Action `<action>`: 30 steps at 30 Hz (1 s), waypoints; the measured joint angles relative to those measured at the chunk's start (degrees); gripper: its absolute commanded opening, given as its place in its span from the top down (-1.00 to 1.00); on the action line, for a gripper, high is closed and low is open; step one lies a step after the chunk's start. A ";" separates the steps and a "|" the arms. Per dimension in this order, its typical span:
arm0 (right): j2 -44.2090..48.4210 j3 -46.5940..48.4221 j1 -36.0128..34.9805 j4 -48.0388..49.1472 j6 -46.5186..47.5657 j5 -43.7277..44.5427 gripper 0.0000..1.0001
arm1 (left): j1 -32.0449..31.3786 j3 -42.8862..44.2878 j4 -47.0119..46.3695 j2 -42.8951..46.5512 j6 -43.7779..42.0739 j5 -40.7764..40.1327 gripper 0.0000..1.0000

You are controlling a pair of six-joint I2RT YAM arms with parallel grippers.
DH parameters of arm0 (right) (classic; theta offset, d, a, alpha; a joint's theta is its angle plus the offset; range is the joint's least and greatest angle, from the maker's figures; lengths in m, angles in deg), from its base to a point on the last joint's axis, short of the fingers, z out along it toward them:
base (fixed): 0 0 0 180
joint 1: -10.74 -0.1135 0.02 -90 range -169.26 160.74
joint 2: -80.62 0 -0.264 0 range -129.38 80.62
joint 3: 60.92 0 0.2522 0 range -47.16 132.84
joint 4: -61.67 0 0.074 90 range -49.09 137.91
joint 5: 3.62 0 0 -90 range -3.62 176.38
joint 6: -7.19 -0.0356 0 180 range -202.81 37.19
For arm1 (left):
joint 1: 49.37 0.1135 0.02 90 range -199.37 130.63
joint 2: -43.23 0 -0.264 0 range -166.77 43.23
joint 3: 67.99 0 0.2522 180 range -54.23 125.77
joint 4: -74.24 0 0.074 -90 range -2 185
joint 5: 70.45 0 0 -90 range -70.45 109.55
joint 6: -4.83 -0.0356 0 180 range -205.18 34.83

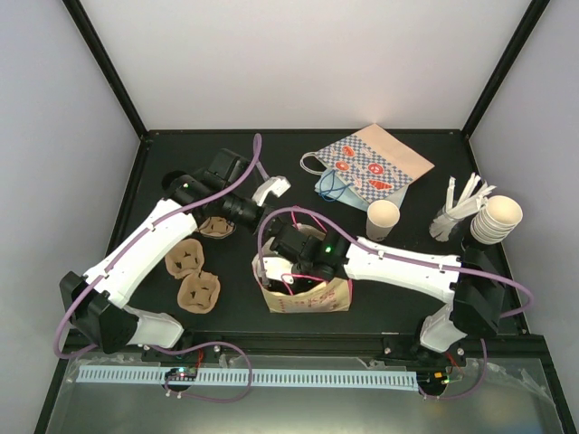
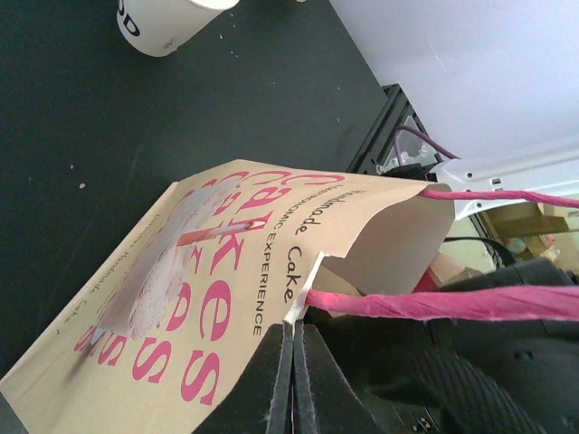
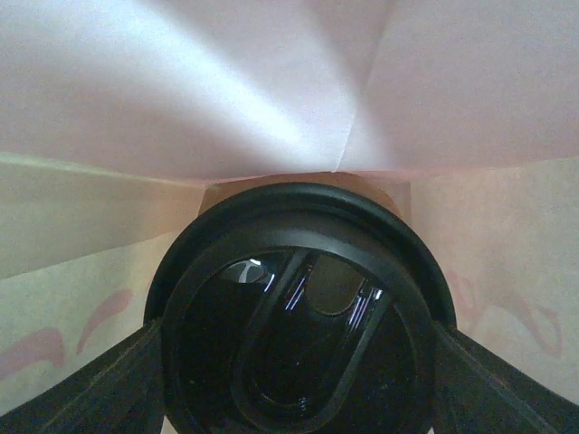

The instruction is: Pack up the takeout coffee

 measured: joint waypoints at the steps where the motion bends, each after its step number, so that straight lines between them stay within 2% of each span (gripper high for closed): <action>1: 0.15 -0.15 -0.72 0.07 -0.48 1.03 0.03 | 0.00 0.07 0.09 0.00 -0.02 0.00 0.97; 5: 1.07 -0.96 -2.64 0.61 -2.34 3.85 -0.02 | 0.07 0.42 0.61 0.00 -0.02 0.00 0.97; 14: 1.38 -1.09 -1.95 0.85 -2.62 2.89 -0.21 | 0.07 0.70 1.03 0.00 -0.04 -0.46 0.97; 15: 1.44 -1.09 -1.84 0.85 -2.62 2.82 -0.40 | 0.07 0.70 1.03 0.00 -0.07 -0.50 0.97; 17: 1.64 -1.14 -1.79 0.79 -2.62 2.82 -0.96 | 0.07 0.70 0.98 0.00 -0.09 -0.57 0.97; 30: 4.33 -0.20 -1.81 -6.91 -2.89 2.71 -1.00 | 0.07 1.16 2.43 0.02 -1.01 -1.16 0.97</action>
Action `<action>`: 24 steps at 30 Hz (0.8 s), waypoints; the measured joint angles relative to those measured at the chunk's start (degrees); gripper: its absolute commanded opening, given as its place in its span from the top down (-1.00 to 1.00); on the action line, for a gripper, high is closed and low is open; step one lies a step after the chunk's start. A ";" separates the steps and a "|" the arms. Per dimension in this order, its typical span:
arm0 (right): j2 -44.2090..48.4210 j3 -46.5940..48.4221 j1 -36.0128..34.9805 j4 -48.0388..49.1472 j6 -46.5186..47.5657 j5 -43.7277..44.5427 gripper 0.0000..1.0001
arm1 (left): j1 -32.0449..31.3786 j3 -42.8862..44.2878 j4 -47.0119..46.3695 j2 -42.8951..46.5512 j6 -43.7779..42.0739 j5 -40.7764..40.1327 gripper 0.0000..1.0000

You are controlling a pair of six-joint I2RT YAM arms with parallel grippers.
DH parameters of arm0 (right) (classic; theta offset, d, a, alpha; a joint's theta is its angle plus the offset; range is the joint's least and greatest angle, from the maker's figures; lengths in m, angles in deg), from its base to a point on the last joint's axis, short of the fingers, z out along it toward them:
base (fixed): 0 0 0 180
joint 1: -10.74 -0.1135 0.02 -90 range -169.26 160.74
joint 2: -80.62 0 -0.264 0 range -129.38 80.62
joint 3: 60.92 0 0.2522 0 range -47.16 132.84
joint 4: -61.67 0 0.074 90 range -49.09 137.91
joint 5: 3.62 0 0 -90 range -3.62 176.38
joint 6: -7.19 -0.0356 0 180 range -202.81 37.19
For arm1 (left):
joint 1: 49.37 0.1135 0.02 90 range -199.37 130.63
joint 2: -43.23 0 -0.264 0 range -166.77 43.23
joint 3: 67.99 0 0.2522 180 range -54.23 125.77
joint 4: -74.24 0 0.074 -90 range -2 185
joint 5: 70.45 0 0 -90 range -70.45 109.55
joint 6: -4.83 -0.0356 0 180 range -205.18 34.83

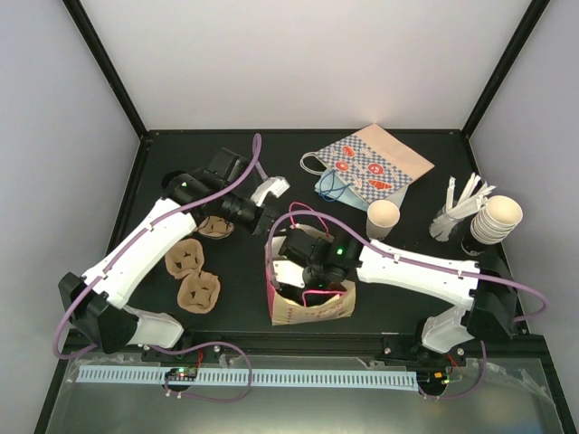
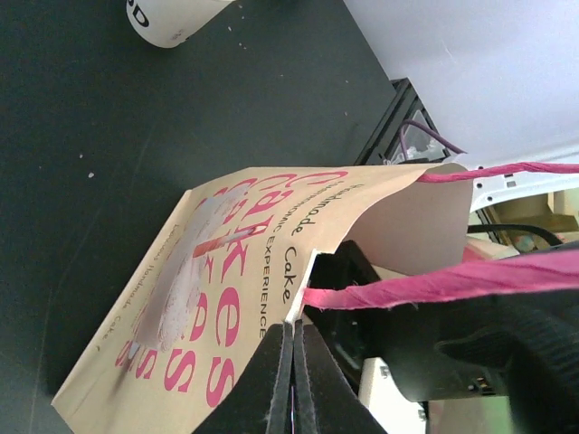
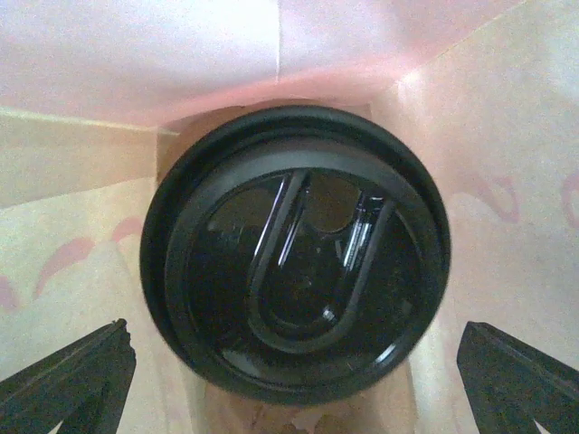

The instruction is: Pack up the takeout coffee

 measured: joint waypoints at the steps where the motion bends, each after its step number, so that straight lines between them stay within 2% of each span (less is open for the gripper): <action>1: 0.61 0.09 0.00 -0.48 -0.04 -0.04 -1.00 | 0.00 0.11 0.17 0.00 -0.11 -0.13 0.96; 18: 8.13 5.75 -0.04 -1.66 -2.38 0.48 -1.00 | 0.00 0.52 0.28 2.93 -2.12 -1.70 0.96; 24: 13.53 8.50 -0.04 -1.07 -3.34 1.62 -1.00 | -0.15 0.52 0.24 5.38 -2.91 -3.45 0.96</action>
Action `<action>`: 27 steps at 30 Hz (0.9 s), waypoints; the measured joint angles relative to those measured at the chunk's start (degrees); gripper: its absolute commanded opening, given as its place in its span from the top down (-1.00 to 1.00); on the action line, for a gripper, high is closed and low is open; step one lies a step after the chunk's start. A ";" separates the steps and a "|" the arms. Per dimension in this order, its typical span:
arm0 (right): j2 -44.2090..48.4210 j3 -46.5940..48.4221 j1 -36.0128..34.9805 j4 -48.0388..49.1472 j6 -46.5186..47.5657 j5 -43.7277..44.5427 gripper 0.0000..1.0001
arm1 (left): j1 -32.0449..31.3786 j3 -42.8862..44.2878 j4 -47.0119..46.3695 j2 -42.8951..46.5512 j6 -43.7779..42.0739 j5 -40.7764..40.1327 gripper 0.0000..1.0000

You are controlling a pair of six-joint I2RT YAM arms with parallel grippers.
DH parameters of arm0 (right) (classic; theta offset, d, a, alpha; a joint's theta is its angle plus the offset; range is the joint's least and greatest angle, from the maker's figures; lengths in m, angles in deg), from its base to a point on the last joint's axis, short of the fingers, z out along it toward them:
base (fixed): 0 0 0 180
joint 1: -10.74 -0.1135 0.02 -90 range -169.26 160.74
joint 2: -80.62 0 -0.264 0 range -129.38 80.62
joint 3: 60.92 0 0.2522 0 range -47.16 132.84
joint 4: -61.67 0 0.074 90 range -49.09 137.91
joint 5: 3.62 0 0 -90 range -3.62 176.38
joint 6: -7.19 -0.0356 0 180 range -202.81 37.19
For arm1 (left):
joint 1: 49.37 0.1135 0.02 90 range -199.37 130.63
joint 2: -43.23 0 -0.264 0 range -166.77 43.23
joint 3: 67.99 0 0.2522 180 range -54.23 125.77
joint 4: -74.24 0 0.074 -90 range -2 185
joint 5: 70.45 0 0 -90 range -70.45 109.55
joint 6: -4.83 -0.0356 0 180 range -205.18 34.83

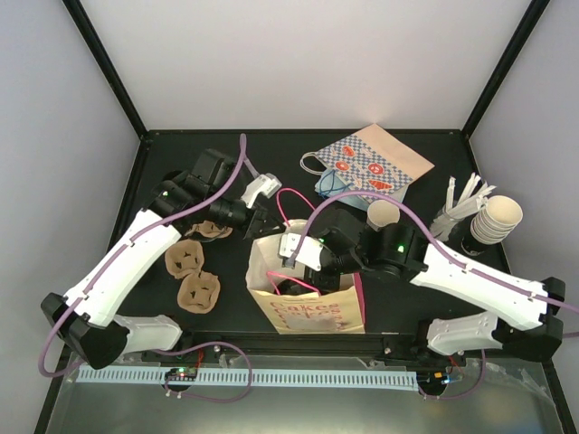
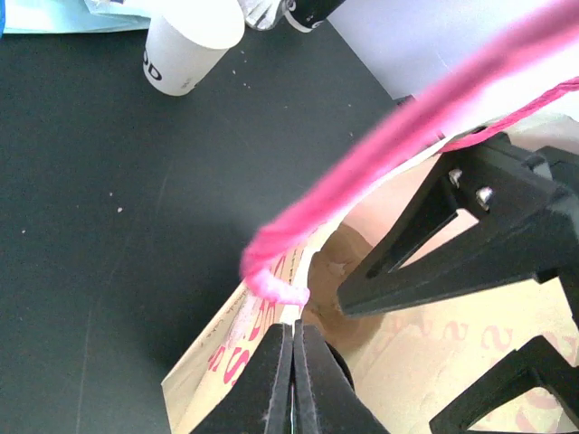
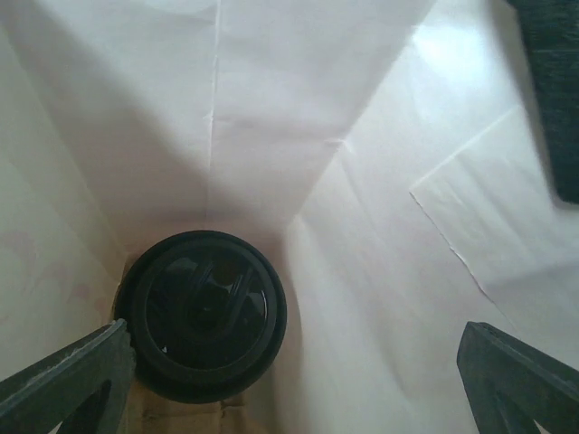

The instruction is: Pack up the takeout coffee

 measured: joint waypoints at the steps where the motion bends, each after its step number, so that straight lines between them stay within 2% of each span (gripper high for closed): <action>1: 0.63 0.02 0.00 0.11 -0.22 0.35 -1.00 | -0.07 0.00 0.02 0.35 -0.11 -0.13 0.95; 7: 2.32 -1.57 0.00 2.27 -1.38 2.21 -1.00 | -0.35 0.00 -0.04 0.98 -0.68 -0.76 0.96; 14: 6.14 -8.52 0.02 10.58 -4.79 4.31 -1.00 | -1.07 -0.02 -0.02 0.98 -0.66 -1.42 0.95; 27: 10.88 -11.43 0.04 24.24 -11.98 8.15 -1.00 | -1.55 -1.01 -0.11 0.96 -0.98 -5.09 0.96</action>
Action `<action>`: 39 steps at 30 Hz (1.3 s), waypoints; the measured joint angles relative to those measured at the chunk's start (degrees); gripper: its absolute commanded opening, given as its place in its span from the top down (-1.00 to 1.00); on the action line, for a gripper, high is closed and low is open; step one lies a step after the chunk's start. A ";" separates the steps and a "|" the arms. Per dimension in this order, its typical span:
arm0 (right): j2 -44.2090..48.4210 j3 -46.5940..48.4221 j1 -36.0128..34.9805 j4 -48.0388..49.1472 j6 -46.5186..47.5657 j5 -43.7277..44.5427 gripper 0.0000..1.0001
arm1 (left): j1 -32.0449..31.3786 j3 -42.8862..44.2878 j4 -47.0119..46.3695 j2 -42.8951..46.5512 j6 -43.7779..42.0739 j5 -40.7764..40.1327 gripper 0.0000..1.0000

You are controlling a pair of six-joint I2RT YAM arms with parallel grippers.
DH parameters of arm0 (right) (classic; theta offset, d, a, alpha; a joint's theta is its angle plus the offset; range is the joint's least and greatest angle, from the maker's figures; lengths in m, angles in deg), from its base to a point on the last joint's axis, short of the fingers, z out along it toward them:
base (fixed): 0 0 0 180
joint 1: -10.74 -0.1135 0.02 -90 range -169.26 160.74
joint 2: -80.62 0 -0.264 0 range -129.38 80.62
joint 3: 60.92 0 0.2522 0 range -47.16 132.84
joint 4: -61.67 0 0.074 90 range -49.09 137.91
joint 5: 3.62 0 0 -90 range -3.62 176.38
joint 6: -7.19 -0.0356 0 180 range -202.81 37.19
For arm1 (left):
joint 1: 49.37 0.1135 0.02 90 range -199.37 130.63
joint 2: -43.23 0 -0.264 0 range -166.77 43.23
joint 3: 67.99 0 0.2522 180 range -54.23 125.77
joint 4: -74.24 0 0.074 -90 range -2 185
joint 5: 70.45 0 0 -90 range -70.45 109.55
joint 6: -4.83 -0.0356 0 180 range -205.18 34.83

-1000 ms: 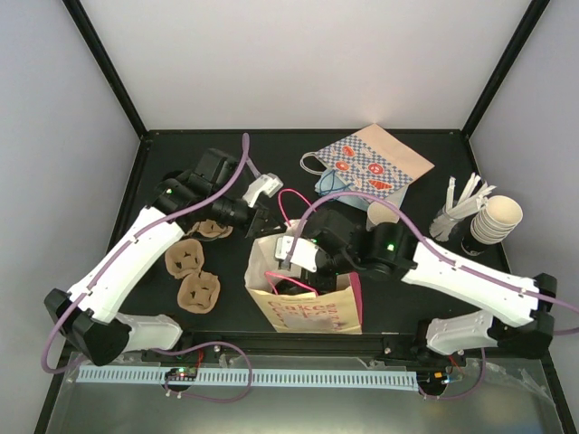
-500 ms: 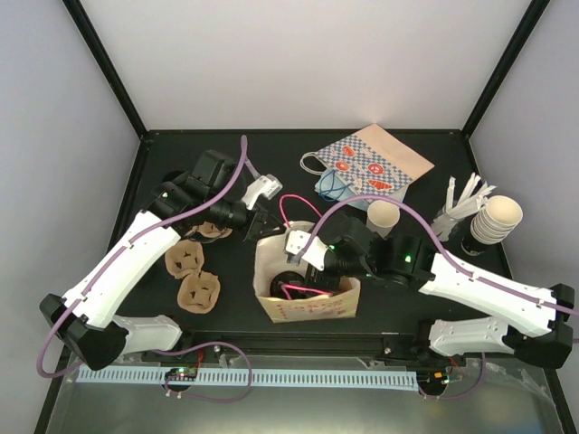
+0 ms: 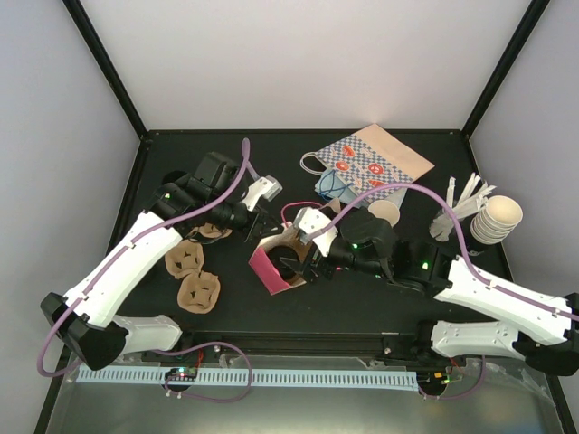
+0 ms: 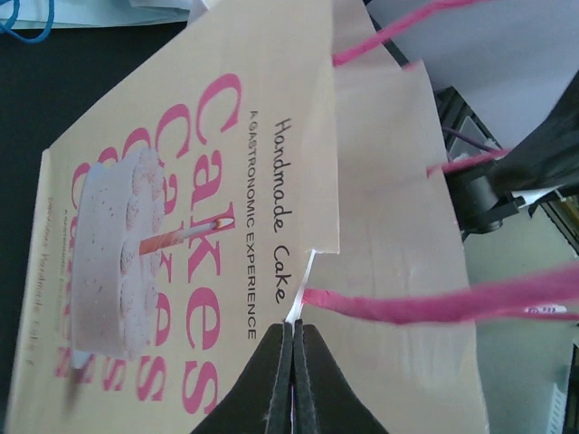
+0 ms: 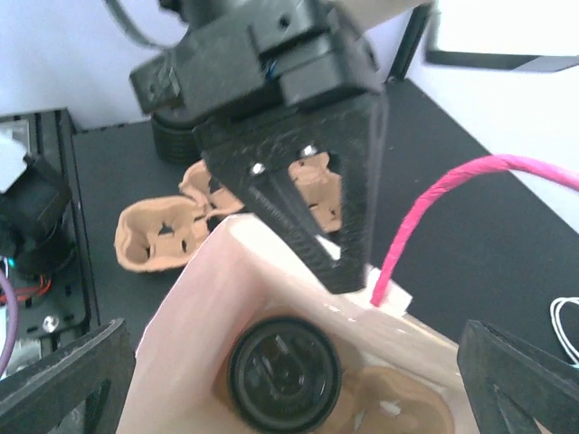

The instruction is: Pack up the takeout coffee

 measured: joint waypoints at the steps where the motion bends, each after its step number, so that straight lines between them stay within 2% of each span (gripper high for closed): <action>1: 0.42 -0.13 0.02 0.66 -0.66 0.57 -1.00 | 0.00 -0.11 0.04 0.00 -0.07 -0.26 0.96; 6: 0.76 -0.07 0.02 1.68 -5.46 6.23 -1.00 | -0.20 -0.22 -0.13 0.02 -0.68 -1.53 0.96; 13: 5.03 0.61 2.14 -4.42 -15.85 14.64 -1.00 | -0.20 -1.44 -1.77 2.08 -2.27 -4.46 0.96; 17: 8.61 2.10 5.70 -8.92 -20.79 16.02 -1.00 | -0.22 -1.44 -2.27 2.97 -3.69 -6.45 0.95; 22: 8.63 5.60 8.94 -14.12 -23.96 15.89 -1.00 | -0.31 -1.70 -4.42 4.96 -6.12 -7.91 0.89; 27: 6.75 4.31 9.35 -17.03 -25.11 14.78 -0.82 | -0.61 -3.98 -8.85 9.09 -8.17 -8.24 0.89; 30: 5.88 1.79 9.40 -18.03 -25.66 14.45 -0.79 | -0.81 -5.09 -10.36 10.29 -9.42 -8.98 0.86; 32: 5.31 0.74 9.38 -18.80 -25.99 14.73 -0.79 | -1.03 -5.62 -10.64 10.43 -10.10 -9.46 0.77; 39: 4.33 0.07 9.40 -20.24 -26.49 17.73 -0.79 | -1.38 -5.49 -10.12 9.18 -10.75 -14.14 0.03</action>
